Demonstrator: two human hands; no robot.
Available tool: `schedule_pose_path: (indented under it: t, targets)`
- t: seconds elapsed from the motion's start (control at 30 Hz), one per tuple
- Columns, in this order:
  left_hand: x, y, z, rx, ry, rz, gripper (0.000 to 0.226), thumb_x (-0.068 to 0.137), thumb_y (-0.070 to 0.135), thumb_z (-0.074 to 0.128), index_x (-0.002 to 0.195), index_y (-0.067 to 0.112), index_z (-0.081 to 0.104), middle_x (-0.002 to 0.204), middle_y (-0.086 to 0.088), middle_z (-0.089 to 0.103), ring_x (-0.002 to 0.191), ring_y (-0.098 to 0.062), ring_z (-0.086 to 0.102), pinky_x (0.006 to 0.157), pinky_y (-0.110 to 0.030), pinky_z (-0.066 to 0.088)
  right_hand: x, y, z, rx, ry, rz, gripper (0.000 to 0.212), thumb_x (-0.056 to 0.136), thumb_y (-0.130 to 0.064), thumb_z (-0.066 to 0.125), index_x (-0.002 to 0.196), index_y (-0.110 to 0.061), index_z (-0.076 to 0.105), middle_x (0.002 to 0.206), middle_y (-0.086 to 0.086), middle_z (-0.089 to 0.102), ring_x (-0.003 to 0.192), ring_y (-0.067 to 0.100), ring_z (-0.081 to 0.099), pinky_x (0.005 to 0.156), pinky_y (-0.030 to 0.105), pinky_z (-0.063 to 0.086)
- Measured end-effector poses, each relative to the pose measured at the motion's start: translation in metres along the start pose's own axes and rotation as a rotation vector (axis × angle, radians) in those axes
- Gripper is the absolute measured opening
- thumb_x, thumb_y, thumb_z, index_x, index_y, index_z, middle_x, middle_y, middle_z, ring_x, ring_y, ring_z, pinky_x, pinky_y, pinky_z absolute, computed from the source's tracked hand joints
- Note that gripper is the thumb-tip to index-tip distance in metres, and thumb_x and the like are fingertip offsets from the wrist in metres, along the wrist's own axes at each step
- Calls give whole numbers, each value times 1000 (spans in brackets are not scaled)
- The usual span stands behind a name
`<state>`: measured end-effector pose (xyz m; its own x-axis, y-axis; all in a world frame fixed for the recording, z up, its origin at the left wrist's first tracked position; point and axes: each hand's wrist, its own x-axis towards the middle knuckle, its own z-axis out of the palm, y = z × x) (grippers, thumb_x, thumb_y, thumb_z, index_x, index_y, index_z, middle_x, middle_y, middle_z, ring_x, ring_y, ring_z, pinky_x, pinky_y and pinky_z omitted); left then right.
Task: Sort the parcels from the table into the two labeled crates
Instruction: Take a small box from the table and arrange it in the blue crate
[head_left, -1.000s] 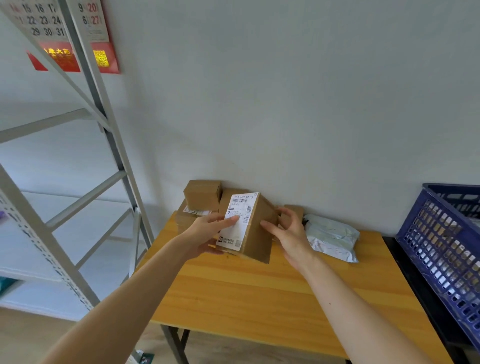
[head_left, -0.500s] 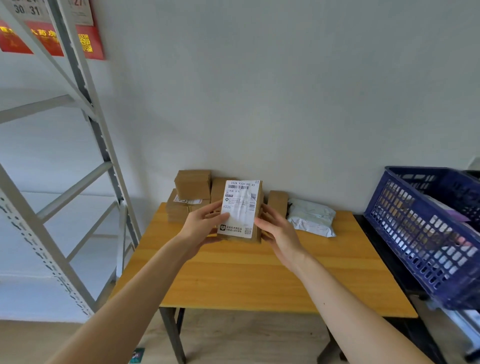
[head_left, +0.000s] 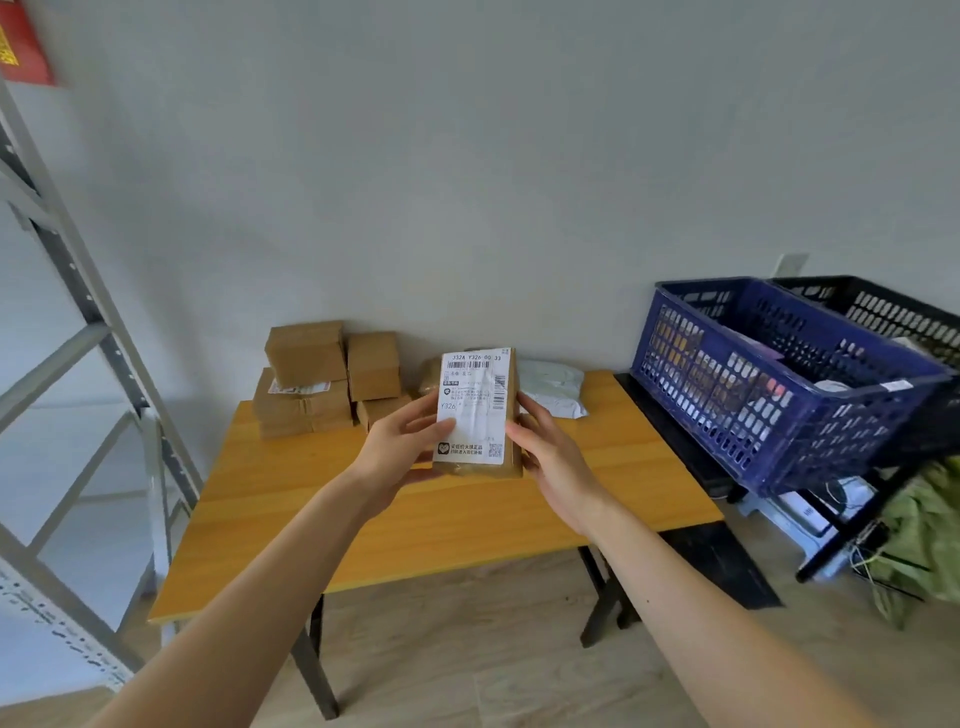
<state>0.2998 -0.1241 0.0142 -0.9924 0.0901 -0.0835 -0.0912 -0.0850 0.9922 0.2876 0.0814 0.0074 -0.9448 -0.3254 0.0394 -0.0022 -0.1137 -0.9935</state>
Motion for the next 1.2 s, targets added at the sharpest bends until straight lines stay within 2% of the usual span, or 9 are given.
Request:
schedule_pose_path:
  t: [0.17, 0.27, 0.4, 0.53, 0.7, 0.83, 0.9, 1.1, 1.2]
  targets:
    - [16, 1, 45, 27, -72, -2, 42, 90, 22, 67, 125, 42, 54, 107, 8, 73, 94, -24, 72, 86, -46, 57, -23, -9, -36, -4, 81, -10, 57, 90, -36, 60, 143, -38, 40, 136, -11, 57, 126, 10, 53, 102, 35, 43]
    - [25, 4, 74, 59, -128, 4, 42, 91, 23, 67, 126, 43, 53, 106, 8, 73, 94, -23, 71, 88, -47, 56, -35, -16, -60, 3, 125, -16, 43, 92, -36, 57, 131, -48, 45, 133, -13, 60, 122, 7, 56, 99, 33, 46]
    - [41, 6, 116, 82, -185, -11, 47, 90, 22, 67, 131, 39, 51, 105, 2, 74, 95, -28, 71, 89, -51, 55, -51, -22, -98, -12, 186, -39, 50, 93, -37, 55, 140, -46, 39, 136, -16, 57, 125, 7, 53, 101, 35, 45]
    - [55, 4, 178, 109, -237, -25, 48, 91, 20, 67, 132, 38, 50, 100, 0, 75, 91, -26, 72, 85, -48, 57, -71, -29, -155, -20, 237, -32, 42, 93, -40, 56, 131, -55, 44, 133, -22, 57, 126, 4, 52, 106, 37, 41]
    - [71, 2, 260, 126, -282, -48, 52, 91, 21, 66, 137, 36, 48, 105, -5, 74, 94, -31, 71, 87, -51, 55, -92, -34, -234, 2, 300, -35, 56, 89, -41, 61, 141, -45, 41, 135, -18, 57, 125, 5, 52, 112, 42, 37]
    - [84, -2, 327, 145, -290, -59, 50, 90, 22, 67, 134, 38, 48, 100, -1, 75, 90, -25, 72, 75, -40, 59, -110, -39, -299, 45, 287, -14, 48, 86, -34, 68, 125, -54, 48, 131, -13, 61, 120, 7, 58, 104, 37, 43]
    - [89, -5, 362, 146, -283, -68, 49, 89, 22, 68, 130, 40, 49, 97, 1, 75, 88, -24, 73, 70, -37, 59, -119, -42, -335, 51, 295, -5, 47, 89, -29, 67, 124, -54, 49, 128, -13, 63, 119, 8, 59, 104, 38, 44]
    - [101, -16, 459, 161, -294, -97, 46, 88, 24, 68, 127, 40, 49, 100, -2, 75, 90, -22, 72, 75, -40, 60, -146, -45, -436, 71, 305, 33, 47, 89, -26, 68, 123, -52, 50, 127, -8, 64, 117, 13, 61, 100, 37, 48]
    - [109, -22, 502, 174, -305, -111, 46, 88, 23, 68, 127, 38, 49, 98, 0, 75, 90, -18, 72, 72, -35, 60, -160, -47, -477, 93, 313, 46, 48, 86, -27, 70, 123, -52, 50, 123, -10, 66, 113, 10, 63, 90, 31, 52]
